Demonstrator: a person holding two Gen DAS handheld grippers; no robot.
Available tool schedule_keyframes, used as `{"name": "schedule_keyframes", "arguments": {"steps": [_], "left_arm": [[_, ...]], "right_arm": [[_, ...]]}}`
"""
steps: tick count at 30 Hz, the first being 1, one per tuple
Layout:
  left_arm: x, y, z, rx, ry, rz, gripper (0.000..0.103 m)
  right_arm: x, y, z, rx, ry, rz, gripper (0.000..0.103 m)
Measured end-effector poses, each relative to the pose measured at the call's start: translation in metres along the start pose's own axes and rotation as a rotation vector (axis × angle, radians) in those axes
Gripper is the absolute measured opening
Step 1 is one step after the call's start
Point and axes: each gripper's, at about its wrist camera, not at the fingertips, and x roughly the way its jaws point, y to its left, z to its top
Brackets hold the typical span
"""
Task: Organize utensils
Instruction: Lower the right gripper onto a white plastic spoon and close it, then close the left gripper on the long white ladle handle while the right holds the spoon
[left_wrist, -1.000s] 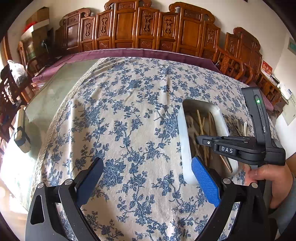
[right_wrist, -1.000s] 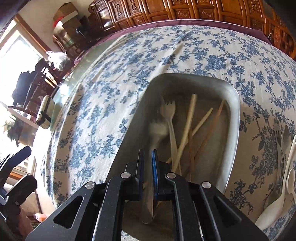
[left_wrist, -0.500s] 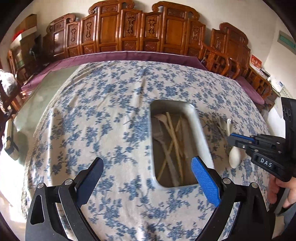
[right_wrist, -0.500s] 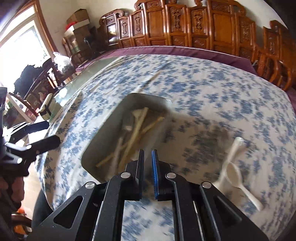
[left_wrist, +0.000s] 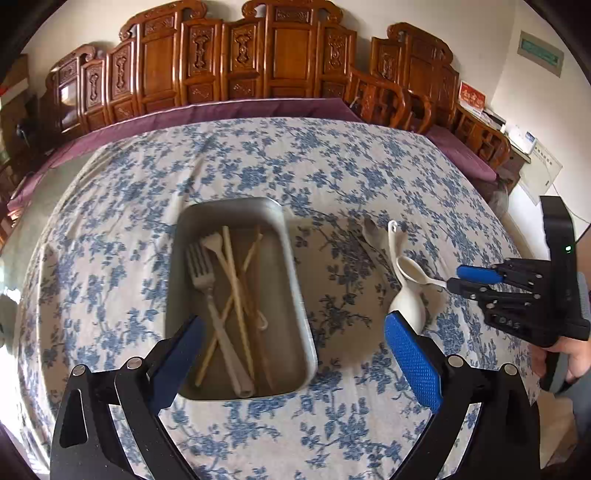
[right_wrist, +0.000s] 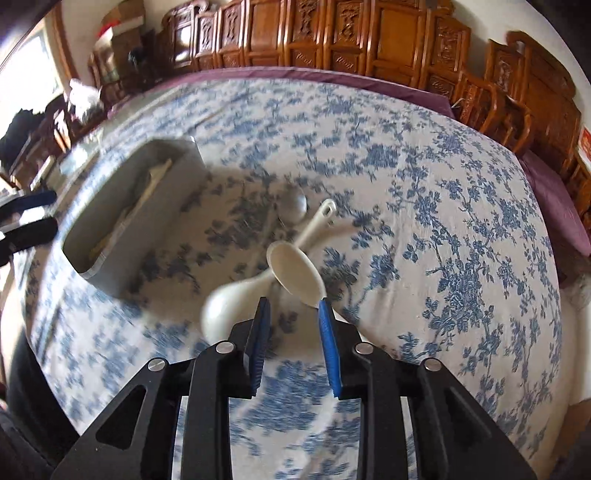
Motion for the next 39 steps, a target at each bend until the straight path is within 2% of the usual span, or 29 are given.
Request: {"name": "schedule_keyframes", "arguments": {"steps": [7, 10, 15, 16, 17, 19, 31, 34, 39], "left_arm": [[0.015, -0.024, -0.004, 0.018, 0.042, -0.004, 0.094], [0.020, -0.033, -0.006, 0.032, 0.060, -0.012, 0.094], [0.030, -0.044, -0.007, 0.037, 0.078, -0.011, 0.094], [0.033, -0.046, -0.007, 0.032, 0.081, -0.013, 0.094], [0.037, -0.048, -0.008, 0.028, 0.090, -0.014, 0.094], [0.045, -0.054, -0.008, 0.023, 0.103, -0.024, 0.094], [0.086, -0.090, 0.004, 0.046, 0.134, -0.074, 0.093], [0.096, -0.098, 0.012, 0.036, 0.150, -0.105, 0.083], [0.117, -0.110, 0.020, 0.024, 0.206, -0.081, 0.062]], "right_arm": [[0.038, -0.012, -0.007, -0.118, 0.105, 0.010, 0.029], [0.043, -0.013, -0.005, -0.146, 0.097, 0.007, 0.029], [0.052, -0.021, -0.004, -0.141, 0.112, 0.020, 0.029], [0.052, -0.022, -0.003, -0.135, 0.113, 0.026, 0.026], [0.052, -0.024, -0.004, -0.130, 0.114, 0.031, 0.017], [0.050, -0.027, -0.006, -0.130, 0.116, 0.031, 0.009], [0.025, -0.044, -0.034, -0.051, 0.077, 0.058, 0.008], [0.022, -0.045, -0.035, -0.044, 0.065, 0.062, 0.008], [0.017, -0.047, -0.032, -0.041, 0.046, 0.055, 0.008]]}}
